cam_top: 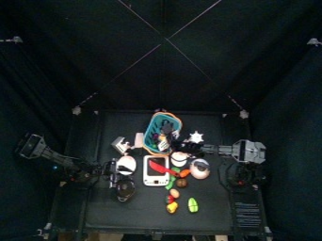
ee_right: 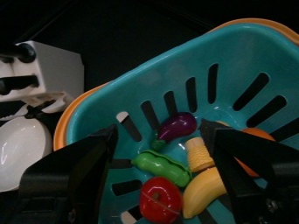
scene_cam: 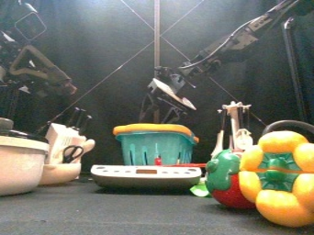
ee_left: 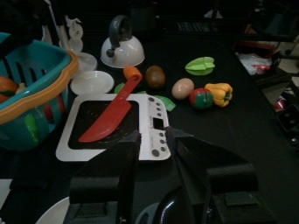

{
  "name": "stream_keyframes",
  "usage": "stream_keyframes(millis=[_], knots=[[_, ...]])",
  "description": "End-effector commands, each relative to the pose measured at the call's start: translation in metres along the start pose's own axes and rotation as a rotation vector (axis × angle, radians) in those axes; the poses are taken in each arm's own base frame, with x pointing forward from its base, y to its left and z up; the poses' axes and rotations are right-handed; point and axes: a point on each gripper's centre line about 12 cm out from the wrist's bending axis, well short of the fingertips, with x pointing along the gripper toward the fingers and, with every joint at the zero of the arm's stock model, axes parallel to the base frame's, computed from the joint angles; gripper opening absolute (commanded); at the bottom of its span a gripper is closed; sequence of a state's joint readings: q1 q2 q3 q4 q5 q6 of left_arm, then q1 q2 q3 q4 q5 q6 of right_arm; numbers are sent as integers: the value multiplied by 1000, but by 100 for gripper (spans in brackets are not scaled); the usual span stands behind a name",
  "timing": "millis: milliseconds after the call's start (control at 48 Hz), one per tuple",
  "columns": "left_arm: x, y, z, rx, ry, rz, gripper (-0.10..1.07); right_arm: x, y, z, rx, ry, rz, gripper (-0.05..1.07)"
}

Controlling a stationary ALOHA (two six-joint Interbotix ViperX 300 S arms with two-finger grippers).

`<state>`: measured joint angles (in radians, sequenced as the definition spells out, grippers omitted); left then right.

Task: Grab kiwi

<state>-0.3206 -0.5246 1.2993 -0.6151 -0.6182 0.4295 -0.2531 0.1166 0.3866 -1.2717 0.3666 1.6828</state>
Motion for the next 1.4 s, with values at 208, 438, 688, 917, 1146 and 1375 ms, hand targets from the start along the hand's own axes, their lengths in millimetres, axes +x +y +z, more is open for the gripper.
stream_keyframes(millis=[208,438,688,917,1146,1375], knots=[[2,-1,6,-2,-19,-2,72,-57,51,9,-40,-64,153,103],[2,-1,6,-3,-19,-1,72,-108,90,-29,-122,-29,281,103],[2,-1,6,-2,-19,-2,72,-163,109,-90,-230,46,377,103],[2,-1,6,-3,-20,-2,72,-199,102,-130,-252,126,350,103],[2,-1,6,-2,-17,-2,72,-205,87,-174,-266,257,305,103],[2,-1,6,-3,-17,-1,72,-197,73,-191,-285,303,255,103]])
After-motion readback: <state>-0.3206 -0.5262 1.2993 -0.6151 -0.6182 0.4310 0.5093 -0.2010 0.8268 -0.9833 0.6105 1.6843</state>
